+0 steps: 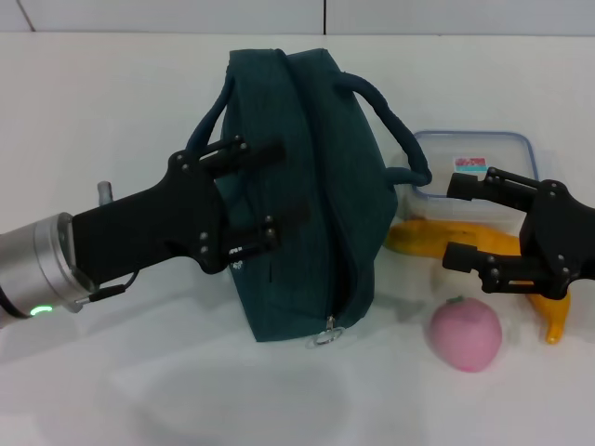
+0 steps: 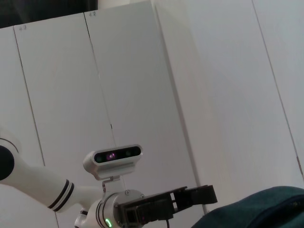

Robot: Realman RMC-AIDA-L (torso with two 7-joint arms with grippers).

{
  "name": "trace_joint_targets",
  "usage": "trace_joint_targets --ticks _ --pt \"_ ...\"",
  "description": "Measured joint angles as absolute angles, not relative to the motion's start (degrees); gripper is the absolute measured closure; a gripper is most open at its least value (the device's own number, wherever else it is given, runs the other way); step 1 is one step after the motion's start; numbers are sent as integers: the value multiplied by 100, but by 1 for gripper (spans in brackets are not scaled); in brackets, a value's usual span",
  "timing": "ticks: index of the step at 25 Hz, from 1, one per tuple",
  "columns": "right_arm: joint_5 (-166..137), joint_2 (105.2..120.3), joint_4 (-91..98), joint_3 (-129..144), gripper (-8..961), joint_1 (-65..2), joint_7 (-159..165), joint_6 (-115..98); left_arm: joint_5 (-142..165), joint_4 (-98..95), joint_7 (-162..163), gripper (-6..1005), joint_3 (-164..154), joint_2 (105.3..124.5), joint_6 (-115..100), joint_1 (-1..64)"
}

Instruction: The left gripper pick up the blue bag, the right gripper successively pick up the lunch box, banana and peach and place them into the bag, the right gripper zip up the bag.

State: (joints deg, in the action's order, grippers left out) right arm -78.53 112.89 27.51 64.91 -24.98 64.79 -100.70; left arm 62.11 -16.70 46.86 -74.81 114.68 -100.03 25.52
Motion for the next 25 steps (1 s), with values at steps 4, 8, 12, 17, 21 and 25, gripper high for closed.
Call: trace_joint_targets --ticks 4,8,12,17,21,25 --pt "-7853 11285 2751 6486 83 -2490 6477 -10072 6203 -1665 4863 302 -7356 11481 -10003 2529" --pt "-7859 11279 2751 6486 84 -2477 6477 -10072 6202 -1684 4954 302 -7333 11493 -10004 2480" --pt "-7853 11275 2751 6486 84 -2463 6464 -10072 6195 -1683 5029 302 -7200 11505 -10053 2457" --pt "-7832 11288 2751 6485 84 -2423 6460 -10072 6217 -1683 5700 302 -6463 11590 -9858 2399" --pt "-7803 11301 2751 6477 85 -2379 6433 -10072 6209 -1682 6006 302 -6384 11634 -9539 2381" --pt "-7800 11318 2751 6477 85 -2369 6425 -10075 6238 -1685 6181 303 -6392 11751 -9215 2393"
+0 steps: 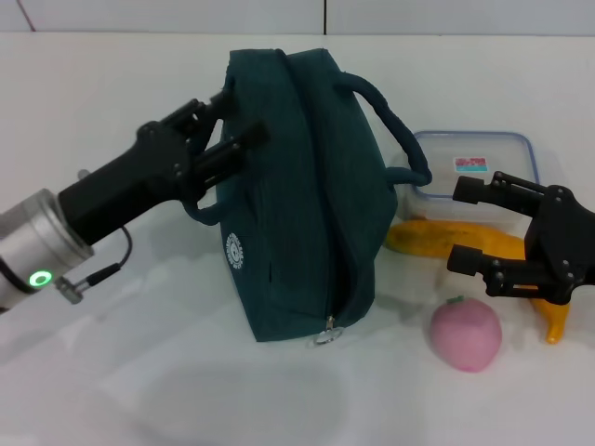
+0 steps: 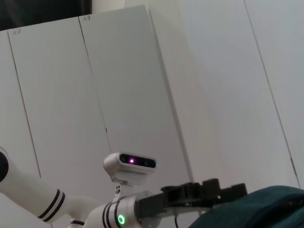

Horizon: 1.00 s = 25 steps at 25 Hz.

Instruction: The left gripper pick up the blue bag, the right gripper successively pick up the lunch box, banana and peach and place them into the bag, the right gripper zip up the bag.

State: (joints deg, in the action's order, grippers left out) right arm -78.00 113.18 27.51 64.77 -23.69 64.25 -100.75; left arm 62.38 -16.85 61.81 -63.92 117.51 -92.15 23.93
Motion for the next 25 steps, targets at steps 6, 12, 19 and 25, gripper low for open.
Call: trace_joint_targets --ticks 6,12,19,25 --pt "-7790 11327 2751 6477 86 -2366 6423 -10084 6337 -1864 6776 303 -6428 11781 -8881 2449" --pt "-7786 11338 2751 6477 86 -2358 6415 -10089 6499 -2119 6919 303 -6421 11926 -8375 2407" --pt "-7787 11388 2728 6389 87 -2322 6408 -10089 6442 -2108 6964 303 -6386 11947 -8138 2468" --pt "-7786 11502 2650 6002 87 -2175 6360 -10013 6403 -2111 7005 307 -6405 11953 -7879 2487"
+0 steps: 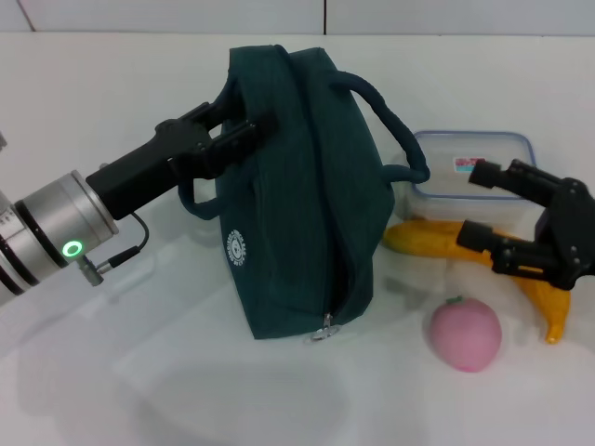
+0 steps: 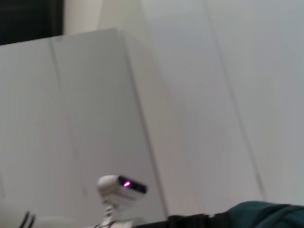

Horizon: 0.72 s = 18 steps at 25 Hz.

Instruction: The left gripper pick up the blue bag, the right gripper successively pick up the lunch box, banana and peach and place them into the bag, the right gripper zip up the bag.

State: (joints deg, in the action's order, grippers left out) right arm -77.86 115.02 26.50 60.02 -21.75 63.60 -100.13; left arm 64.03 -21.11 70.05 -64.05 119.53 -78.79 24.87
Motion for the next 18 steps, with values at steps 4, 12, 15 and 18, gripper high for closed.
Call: trace_joint_targets --ticks 4,12,15,18 --pt "-7610 11533 2237 5731 88 -2127 6120 -10008 6382 -2117 6846 327 -6386 11953 -7931 2471" --pt "-6281 11611 881 5712 88 -2187 5328 -10054 6429 -2142 6728 469 -6422 11938 -8031 2494" --pt "-5836 11619 274 5711 89 -2331 5425 -9955 6385 -2144 6723 565 -6391 11940 -8046 2496" --pt "-5501 11619 -211 5638 89 -2442 5725 -9821 6333 -2149 6703 745 -6374 11935 -8048 2496"
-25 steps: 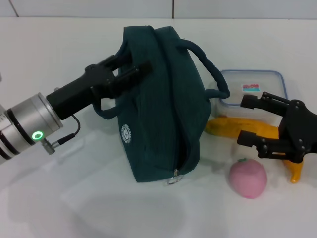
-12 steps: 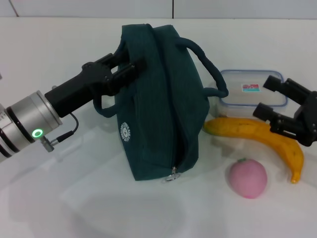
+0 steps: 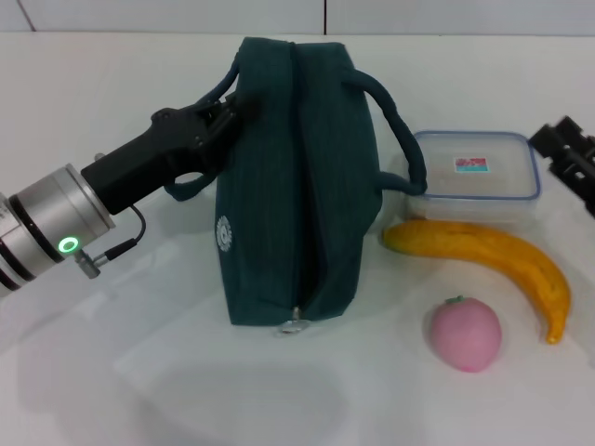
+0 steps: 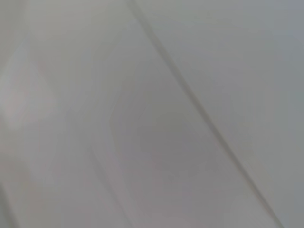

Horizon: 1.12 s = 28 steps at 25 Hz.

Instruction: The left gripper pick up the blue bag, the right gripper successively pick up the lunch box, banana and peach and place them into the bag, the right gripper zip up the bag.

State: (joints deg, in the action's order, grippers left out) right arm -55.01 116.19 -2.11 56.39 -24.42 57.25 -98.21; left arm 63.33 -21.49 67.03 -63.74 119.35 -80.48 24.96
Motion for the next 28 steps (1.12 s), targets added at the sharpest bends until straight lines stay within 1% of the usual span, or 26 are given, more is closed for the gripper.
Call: trace_joint_targets --ticks 6,9,14,19,28 --pt "-5390 11618 -1374 4270 90 -2482 6040 -9757 6302 -2179 6547 937 -6378 11950 -8052 2496" --pt "-5864 11619 -1803 3181 90 -2336 6233 -9471 6316 -2180 6540 947 -6397 11945 -8059 2497" --pt "-6689 11618 -1833 2226 90 -2212 6759 -8805 6342 -2195 6455 958 -6422 11943 -8061 2496" --pt "-7413 11619 -1974 1453 91 -2308 7130 -7928 6390 -2258 6404 958 -6430 11944 -8061 2500" --pt "-7556 11619 -2304 1125 91 -2513 7303 -7389 6434 -2271 6214 958 -6443 11935 -8173 2531"
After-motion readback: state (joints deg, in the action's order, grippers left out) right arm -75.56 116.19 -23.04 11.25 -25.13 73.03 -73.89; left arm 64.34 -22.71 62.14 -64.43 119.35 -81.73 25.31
